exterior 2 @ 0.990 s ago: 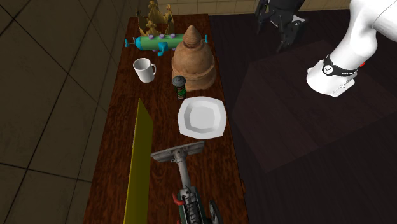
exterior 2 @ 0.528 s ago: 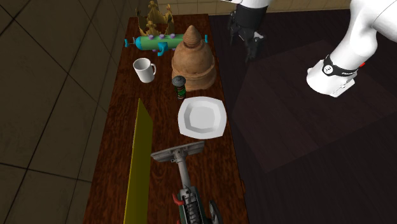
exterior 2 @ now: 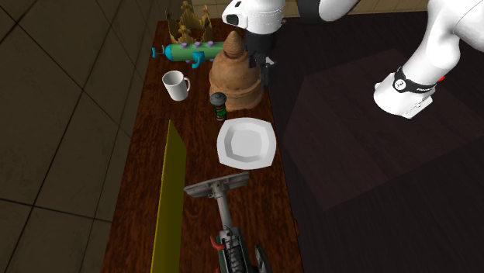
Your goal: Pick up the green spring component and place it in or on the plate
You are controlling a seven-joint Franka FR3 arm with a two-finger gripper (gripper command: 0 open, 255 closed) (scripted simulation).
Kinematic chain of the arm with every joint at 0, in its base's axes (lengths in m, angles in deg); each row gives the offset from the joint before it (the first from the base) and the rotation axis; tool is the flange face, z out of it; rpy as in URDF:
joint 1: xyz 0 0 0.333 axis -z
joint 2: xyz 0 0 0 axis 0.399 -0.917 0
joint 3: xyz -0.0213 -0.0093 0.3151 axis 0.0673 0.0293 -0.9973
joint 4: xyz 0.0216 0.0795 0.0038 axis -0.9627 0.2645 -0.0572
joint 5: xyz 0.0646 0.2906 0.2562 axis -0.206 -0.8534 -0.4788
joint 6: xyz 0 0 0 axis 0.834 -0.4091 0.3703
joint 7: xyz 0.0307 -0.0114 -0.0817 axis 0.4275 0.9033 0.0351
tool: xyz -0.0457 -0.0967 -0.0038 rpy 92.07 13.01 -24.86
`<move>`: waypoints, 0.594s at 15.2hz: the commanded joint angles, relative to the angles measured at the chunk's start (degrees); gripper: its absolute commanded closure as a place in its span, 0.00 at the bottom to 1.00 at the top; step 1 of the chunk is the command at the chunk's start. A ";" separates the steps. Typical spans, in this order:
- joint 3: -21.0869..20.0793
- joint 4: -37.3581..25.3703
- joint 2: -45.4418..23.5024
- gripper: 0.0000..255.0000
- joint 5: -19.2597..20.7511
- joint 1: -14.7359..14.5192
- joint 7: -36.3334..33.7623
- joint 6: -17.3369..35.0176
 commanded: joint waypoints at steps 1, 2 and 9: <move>0.26 -3.00 -4.00 0.00 -1.12 0.73 1.16 1.25; 0.30 -4.83 -6.17 0.00 -1.73 1.13 1.69 1.69; -0.19 -19.94 -21.57 0.00 -5.55 4.60 4.65 2.68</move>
